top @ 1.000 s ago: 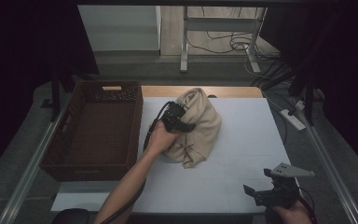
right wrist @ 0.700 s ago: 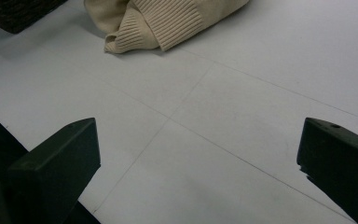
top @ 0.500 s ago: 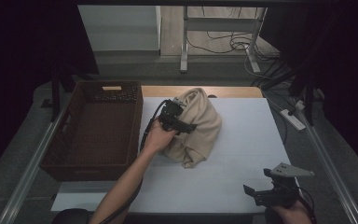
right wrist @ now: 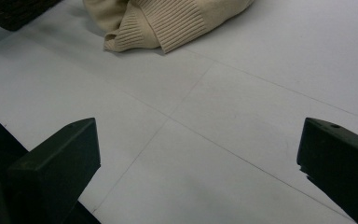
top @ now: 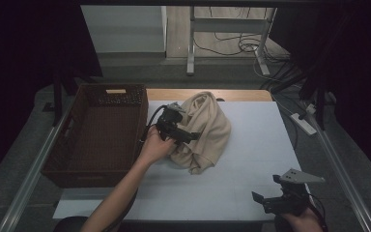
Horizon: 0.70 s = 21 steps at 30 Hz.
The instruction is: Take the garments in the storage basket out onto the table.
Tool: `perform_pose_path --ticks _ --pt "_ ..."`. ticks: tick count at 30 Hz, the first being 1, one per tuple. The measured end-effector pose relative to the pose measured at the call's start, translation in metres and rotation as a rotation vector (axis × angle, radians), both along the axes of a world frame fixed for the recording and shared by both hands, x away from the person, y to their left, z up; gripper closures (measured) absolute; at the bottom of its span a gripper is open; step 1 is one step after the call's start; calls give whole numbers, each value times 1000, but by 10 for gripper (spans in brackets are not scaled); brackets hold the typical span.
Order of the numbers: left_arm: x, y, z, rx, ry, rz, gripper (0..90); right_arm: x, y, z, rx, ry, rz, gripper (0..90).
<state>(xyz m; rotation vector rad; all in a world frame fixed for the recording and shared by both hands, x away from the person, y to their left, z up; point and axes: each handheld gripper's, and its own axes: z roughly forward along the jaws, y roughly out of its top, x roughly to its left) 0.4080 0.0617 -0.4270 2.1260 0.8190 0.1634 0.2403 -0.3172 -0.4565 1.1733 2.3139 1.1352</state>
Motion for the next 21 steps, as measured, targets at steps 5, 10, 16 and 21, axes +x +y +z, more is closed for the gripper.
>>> perform_pose_path --ticks 5,10,16,21 --pt "-13 7 2 -32 -5 -32 0 0 0 0 2 2 -2 0" --pt "-28 13 2 -40 -10 -36 0 0 0 0 -2 1 -1 0" --pt "-47 23 3 -74 -5 -43 0 0 1 0 -5 3 -2 0" --pt "-64 35 0 -99 -10 -41 0 0 0 0 -3 3 -4 0"
